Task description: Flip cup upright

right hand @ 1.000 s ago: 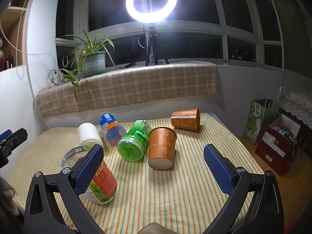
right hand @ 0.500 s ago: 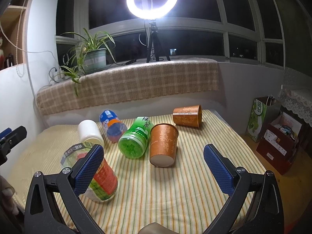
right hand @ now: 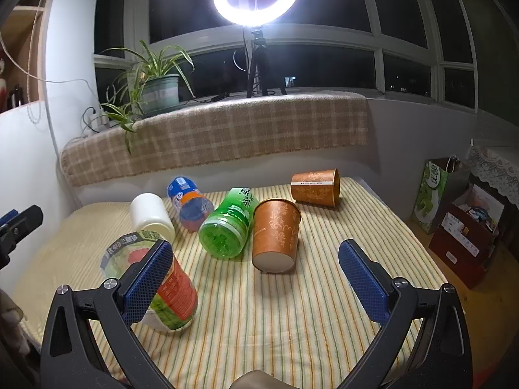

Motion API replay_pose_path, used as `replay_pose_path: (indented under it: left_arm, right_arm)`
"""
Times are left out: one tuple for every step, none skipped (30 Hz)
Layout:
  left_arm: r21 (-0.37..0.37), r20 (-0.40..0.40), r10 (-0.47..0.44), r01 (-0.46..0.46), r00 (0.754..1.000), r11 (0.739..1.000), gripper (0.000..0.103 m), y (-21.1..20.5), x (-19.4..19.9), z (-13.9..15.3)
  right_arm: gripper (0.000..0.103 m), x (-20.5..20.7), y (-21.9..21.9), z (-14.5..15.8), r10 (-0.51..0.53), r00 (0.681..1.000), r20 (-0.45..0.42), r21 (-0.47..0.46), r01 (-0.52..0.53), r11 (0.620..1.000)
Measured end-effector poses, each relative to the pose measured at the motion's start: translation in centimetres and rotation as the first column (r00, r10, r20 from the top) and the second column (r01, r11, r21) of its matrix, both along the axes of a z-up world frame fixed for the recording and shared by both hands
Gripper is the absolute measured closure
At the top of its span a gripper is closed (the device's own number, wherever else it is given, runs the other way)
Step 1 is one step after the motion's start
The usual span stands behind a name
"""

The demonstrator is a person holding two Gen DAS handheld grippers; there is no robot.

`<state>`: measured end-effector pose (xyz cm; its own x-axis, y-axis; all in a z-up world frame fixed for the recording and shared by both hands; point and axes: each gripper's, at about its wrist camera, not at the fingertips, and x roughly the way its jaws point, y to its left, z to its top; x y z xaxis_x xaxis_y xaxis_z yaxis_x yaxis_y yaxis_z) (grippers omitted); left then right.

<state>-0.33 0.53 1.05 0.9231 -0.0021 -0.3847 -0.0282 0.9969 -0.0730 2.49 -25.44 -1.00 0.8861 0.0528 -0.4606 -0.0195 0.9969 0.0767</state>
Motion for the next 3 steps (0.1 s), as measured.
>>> replay_pose_path:
  left_arm:
    - [0.0,0.001,0.001,-0.001,1.0,1.0,0.0,0.01,0.15,0.17]
    - [-0.001,0.003,0.004,-0.004,1.0,1.0,0.0,0.1,0.06,0.15]
    - [-0.002,0.002,0.005,-0.005,1.0,1.0,0.0,0.19,0.06,0.19]
  right_arm:
    - [0.001,0.0,0.02,-0.05,0.002,1.0,-0.003,0.002,-0.002,1.0]
    - [0.001,0.04,0.03,-0.1,0.003,1.0,-0.005,0.004,-0.003,1.0]
    - [0.001,0.09,0.04,-0.17,0.005,1.0,-0.009,0.006,-0.005,1.0]
